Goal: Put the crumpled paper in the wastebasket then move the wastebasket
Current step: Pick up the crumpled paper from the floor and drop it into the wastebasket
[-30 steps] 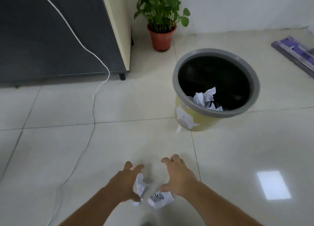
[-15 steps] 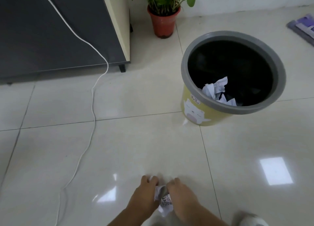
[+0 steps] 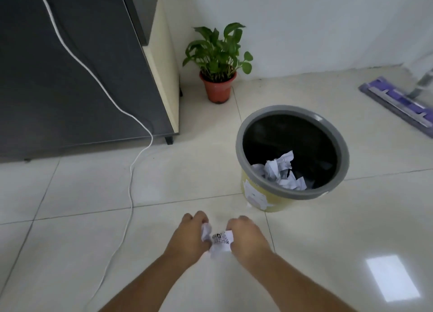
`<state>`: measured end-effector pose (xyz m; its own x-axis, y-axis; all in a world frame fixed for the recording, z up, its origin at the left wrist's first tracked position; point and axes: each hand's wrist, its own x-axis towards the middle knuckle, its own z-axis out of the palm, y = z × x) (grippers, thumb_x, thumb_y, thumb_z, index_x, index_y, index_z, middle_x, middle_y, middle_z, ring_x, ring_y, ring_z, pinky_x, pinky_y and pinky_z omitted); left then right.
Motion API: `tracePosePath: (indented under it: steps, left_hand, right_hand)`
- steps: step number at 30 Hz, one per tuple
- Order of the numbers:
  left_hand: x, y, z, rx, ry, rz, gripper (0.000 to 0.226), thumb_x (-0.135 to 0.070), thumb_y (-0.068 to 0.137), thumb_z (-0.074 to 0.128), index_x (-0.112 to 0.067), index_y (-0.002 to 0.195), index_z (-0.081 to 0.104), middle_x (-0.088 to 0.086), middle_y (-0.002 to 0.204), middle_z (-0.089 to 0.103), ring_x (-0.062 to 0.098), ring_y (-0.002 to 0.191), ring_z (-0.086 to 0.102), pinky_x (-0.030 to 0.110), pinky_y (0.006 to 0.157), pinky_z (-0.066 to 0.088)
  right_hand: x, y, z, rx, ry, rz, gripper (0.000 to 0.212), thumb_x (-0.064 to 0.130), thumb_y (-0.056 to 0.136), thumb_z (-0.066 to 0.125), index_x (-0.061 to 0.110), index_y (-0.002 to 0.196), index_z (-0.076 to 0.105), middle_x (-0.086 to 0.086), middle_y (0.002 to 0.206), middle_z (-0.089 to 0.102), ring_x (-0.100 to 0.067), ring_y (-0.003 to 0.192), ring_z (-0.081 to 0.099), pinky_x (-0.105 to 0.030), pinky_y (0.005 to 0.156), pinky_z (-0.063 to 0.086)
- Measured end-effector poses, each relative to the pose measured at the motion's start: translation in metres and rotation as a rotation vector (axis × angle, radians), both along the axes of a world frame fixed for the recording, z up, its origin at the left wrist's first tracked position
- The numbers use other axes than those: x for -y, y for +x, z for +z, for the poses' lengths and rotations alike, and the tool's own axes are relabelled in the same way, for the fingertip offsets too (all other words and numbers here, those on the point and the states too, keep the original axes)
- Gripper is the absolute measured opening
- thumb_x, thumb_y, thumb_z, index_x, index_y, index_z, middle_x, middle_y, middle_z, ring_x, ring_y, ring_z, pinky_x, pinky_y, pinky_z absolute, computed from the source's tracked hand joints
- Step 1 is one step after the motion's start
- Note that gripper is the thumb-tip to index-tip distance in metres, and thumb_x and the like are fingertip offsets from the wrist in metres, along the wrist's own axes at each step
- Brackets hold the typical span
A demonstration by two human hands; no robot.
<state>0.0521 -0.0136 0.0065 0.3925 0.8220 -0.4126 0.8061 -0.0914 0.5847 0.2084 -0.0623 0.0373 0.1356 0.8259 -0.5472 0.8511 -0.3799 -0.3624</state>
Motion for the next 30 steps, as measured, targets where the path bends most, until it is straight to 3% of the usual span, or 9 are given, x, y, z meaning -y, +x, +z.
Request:
tracePosePath:
  steps: [5, 9, 13, 16, 19, 22, 25, 30]
  left_hand:
    - [-0.073, 0.030, 0.103, 0.059, 0.209, 0.114, 0.038, -0.014, 0.072, 0.075, -0.022, 0.104, 0.057, 0.006, 0.101, 0.051, 0.024, 0.076, 0.061, 0.034, 0.071, 0.054]
    - [-0.116, 0.057, 0.193, 0.106, 0.364, 0.118, 0.038, -0.013, 0.068, 0.076, -0.020, 0.101, 0.058, 0.009, 0.101, 0.055, 0.029, 0.076, 0.064, 0.039, 0.066, 0.058]
    - [-0.139, 0.098, 0.276, 0.202, 0.482, 0.112, 0.038, -0.016, 0.070, 0.074, -0.023, 0.104, 0.056, 0.008, 0.104, 0.058, 0.024, 0.083, 0.061, 0.031, 0.062, 0.050]
    - [-0.143, 0.130, 0.322, 0.276, 0.545, 0.083, 0.040, -0.016, 0.069, 0.074, -0.021, 0.105, 0.056, 0.008, 0.106, 0.056, 0.024, 0.084, 0.059, 0.026, 0.054, 0.044]
    - [-0.139, 0.156, 0.347, 0.311, 0.562, 0.041, 0.045, -0.015, 0.067, 0.077, -0.018, 0.107, 0.056, 0.008, 0.105, 0.054, 0.022, 0.082, 0.057, 0.023, 0.049, 0.040]
    - [-0.133, 0.174, 0.352, 0.338, 0.566, -0.014, 0.048, -0.013, 0.066, 0.078, -0.015, 0.108, 0.056, 0.012, 0.106, 0.058, 0.025, 0.087, 0.056, 0.024, 0.055, 0.037]
    - [-0.126, 0.188, 0.348, 0.331, 0.550, -0.037, 0.048, -0.013, 0.068, 0.077, -0.016, 0.110, 0.054, 0.012, 0.106, 0.058, 0.022, 0.079, 0.054, 0.022, 0.053, 0.033]
    - [-0.118, 0.202, 0.331, 0.351, 0.516, -0.064, 0.045, -0.012, 0.069, 0.075, -0.015, 0.108, 0.054, 0.014, 0.106, 0.057, 0.024, 0.075, 0.058, 0.027, 0.055, 0.044]
  right_hand:
    - [-0.059, 0.024, 0.090, 0.006, 0.299, -0.028, 0.034, -0.004, 0.082, 0.055, 0.013, 0.109, 0.065, -0.010, 0.115, 0.058, -0.029, 0.103, 0.061, -0.035, 0.085, 0.052]
    - [-0.098, 0.056, 0.174, -0.022, 0.528, -0.128, 0.025, -0.001, 0.081, 0.061, 0.012, 0.100, 0.071, -0.011, 0.100, 0.069, -0.027, 0.089, 0.066, -0.035, 0.080, 0.056]
    - [-0.119, 0.092, 0.256, -0.069, 0.702, -0.242, 0.021, -0.002, 0.079, 0.064, 0.013, 0.090, 0.074, -0.009, 0.087, 0.073, -0.024, 0.081, 0.068, -0.030, 0.073, 0.055]
    - [-0.121, 0.118, 0.297, -0.089, 0.857, -0.311, 0.023, -0.004, 0.074, 0.064, 0.013, 0.084, 0.074, -0.006, 0.080, 0.073, -0.022, 0.076, 0.067, -0.034, 0.069, 0.057]
    - [-0.117, 0.138, 0.319, -0.073, 0.922, -0.341, 0.021, -0.002, 0.073, 0.065, 0.015, 0.083, 0.073, 0.000, 0.078, 0.071, -0.019, 0.074, 0.066, -0.029, 0.066, 0.054]
    - [-0.110, 0.153, 0.325, -0.049, 0.936, -0.354, 0.018, 0.001, 0.074, 0.067, 0.014, 0.084, 0.074, -0.002, 0.080, 0.072, -0.020, 0.074, 0.066, -0.028, 0.065, 0.053]
    - [-0.102, 0.162, 0.322, -0.029, 0.928, -0.363, 0.014, 0.002, 0.077, 0.070, 0.013, 0.085, 0.073, -0.003, 0.082, 0.072, -0.018, 0.072, 0.064, -0.024, 0.061, 0.046]
    - [-0.090, 0.173, 0.307, -0.014, 0.883, -0.394, 0.014, 0.003, 0.079, 0.070, 0.013, 0.089, 0.073, -0.002, 0.084, 0.069, -0.016, 0.071, 0.059, -0.015, 0.055, 0.036]
